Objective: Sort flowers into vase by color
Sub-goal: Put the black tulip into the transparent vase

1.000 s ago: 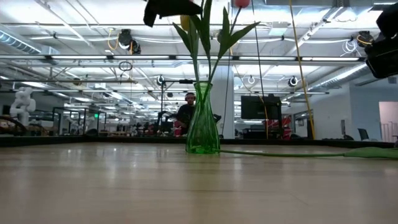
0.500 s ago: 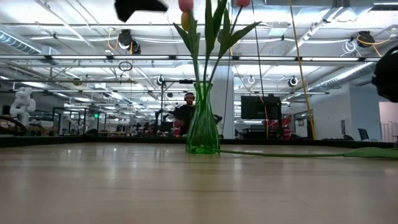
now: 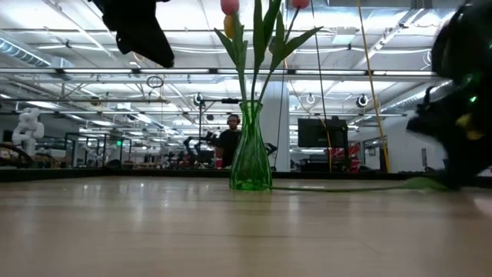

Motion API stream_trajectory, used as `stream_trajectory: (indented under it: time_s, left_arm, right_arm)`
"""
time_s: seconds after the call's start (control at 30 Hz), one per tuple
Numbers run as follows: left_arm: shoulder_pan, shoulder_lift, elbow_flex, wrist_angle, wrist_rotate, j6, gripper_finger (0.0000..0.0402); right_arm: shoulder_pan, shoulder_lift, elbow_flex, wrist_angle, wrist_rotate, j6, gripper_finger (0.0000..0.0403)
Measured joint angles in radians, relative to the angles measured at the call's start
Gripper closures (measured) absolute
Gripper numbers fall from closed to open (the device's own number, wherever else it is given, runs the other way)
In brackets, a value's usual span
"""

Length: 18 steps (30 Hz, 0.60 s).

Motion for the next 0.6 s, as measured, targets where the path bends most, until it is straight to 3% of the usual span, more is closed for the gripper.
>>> stream_trajectory:
  time_s: [0.07, 0.1, 0.37, 0.6]
  left_arm:
    - [0.012, 0.0, 0.0, 0.0, 0.0, -0.001, 0.0274]
    - [0.015, 0.0, 0.0, 0.0, 0.0, -0.001, 0.0274]
    - [0.022, 0.0, 0.0, 0.02, -0.001, -0.002, 0.0275]
    - [0.022, 0.0, 0.0, 0.02, -0.003, -0.001, 0.0275]
  right_arm:
    - [-0.041, 0.007, -0.014, -0.056, 0.19, -0.071, 0.0403]
    - [-0.055, 0.0, -0.003, -0.036, 0.224, -0.093, 0.0403]
    - [-0.128, -0.051, 0.091, -0.058, 0.122, -0.293, 0.0403]
    - [-0.197, -0.079, 0.201, -0.251, 0.214, -0.34, 0.0403]
